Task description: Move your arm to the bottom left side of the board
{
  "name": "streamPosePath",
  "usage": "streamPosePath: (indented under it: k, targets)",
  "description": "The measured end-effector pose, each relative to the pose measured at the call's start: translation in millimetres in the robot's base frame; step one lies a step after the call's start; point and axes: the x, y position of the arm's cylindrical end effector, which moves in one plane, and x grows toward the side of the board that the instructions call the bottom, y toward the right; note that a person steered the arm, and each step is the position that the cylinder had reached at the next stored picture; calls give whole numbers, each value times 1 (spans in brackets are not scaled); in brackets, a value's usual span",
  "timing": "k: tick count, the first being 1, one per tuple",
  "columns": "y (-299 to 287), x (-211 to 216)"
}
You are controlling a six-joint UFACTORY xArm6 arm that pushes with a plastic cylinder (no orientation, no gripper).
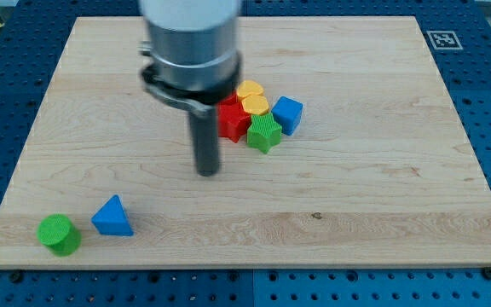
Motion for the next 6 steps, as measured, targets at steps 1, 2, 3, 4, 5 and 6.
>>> streamPosePath:
  k: [1, 2, 3, 4, 5, 6]
  targets:
    - [-72, -12]
    - [-149, -6]
    - [-204, 15]
    - [-226, 44]
    - [-225, 60]
    - [-222, 112]
